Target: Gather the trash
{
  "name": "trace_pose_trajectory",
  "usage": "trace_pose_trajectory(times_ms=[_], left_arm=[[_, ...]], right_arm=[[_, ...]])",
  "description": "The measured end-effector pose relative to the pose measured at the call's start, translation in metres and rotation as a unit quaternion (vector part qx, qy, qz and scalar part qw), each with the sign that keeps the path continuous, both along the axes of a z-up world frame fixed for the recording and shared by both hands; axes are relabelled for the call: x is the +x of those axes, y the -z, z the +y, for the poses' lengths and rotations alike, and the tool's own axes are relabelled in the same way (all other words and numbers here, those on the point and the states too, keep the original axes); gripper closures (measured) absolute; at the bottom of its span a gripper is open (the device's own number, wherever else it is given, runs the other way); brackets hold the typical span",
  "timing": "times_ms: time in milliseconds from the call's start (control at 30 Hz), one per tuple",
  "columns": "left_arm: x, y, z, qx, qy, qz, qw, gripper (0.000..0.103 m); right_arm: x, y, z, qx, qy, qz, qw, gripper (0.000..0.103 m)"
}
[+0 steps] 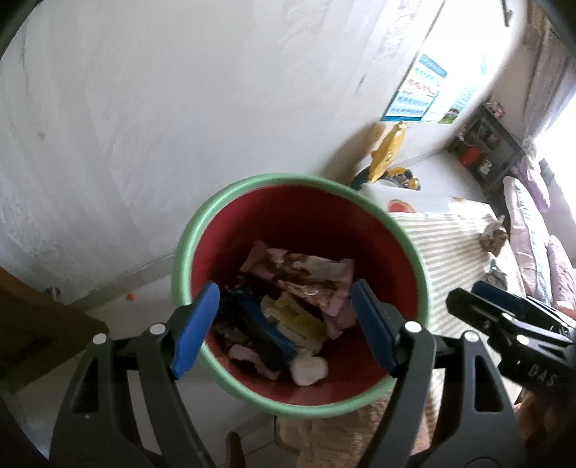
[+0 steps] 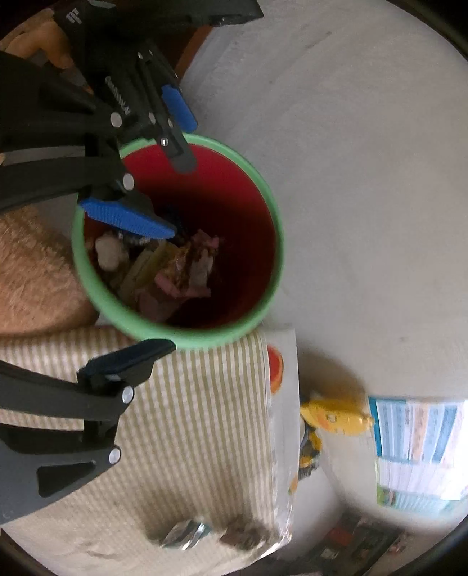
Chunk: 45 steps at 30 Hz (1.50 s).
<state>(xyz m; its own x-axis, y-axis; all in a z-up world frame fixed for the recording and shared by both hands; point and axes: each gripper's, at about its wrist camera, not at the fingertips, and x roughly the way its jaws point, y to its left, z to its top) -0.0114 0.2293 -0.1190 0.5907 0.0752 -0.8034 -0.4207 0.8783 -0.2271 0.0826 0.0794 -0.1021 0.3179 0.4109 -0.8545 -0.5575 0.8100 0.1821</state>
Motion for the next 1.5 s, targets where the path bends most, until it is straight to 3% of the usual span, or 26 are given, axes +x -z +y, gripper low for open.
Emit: trace_pose_trajectory(times_ms=[67,133,200,267,333,433,633,800,900,1033,1167,1333,1500], left_arm=[[0.002,-0.008,-0.013,0.010,0.010,-0.009,0.9999,0.025],[0.004,-0.018,-0.030,0.019,0.022,-0.023,0.9993,0.023],[0.007,-0.028,-0.047,0.025,0.035,-0.040,0.9982,0.020],[0.009,-0.038,-0.064,0.023,0.048,-0.054,0.9971,0.018],[0.013,-0.052,-0.084,0.016,0.061,-0.073,0.9953,0.015],[0.018,-0.076,-0.122,0.030,0.088,-0.109,0.9896,0.009],[0.016,-0.119,-0.186,0.073,0.120,-0.190,0.9718,0.006],[0.003,-0.141,-0.217,0.106,0.112,-0.244,0.9575,0.005],[-0.007,-0.146,-0.231,0.134,0.109,-0.265,0.9485,0.005],[-0.016,-0.147,-0.251,0.178,0.135,-0.258,0.9401,0.005],[-0.021,-0.147,-0.264,0.199,0.152,-0.258,0.9333,0.005],[-0.023,-0.144,-0.263,0.173,0.158,-0.253,0.9386,0.005],[-0.023,-0.139,-0.267,0.184,0.163,-0.244,0.9380,0.005]], right_arm=[[0.002,-0.007,-0.024,0.009,0.028,-0.006,1.000,0.043],[0.001,-0.015,-0.048,0.016,0.058,-0.018,0.998,0.033],[-0.003,-0.028,-0.080,0.026,0.095,-0.045,0.994,0.033],[-0.009,-0.042,-0.110,0.034,0.126,-0.075,0.989,0.032],[-0.015,-0.055,-0.136,0.037,0.155,-0.102,0.982,0.021],[-0.028,-0.075,-0.179,0.049,0.208,-0.142,0.967,0.019],[-0.065,-0.115,-0.242,0.086,0.282,-0.236,0.926,0.009],[-0.115,-0.144,-0.270,0.107,0.292,-0.365,0.877,0.008],[-0.124,-0.148,-0.280,0.090,0.326,-0.392,0.855,0.008],[-0.107,-0.137,-0.285,0.035,0.352,-0.313,0.882,0.008],[-0.115,-0.136,-0.287,0.026,0.362,-0.324,0.874,0.008],[-0.117,-0.138,-0.288,0.026,0.372,-0.321,0.870,0.008],[-0.111,-0.127,-0.290,0.020,0.381,-0.308,0.872,0.008]])
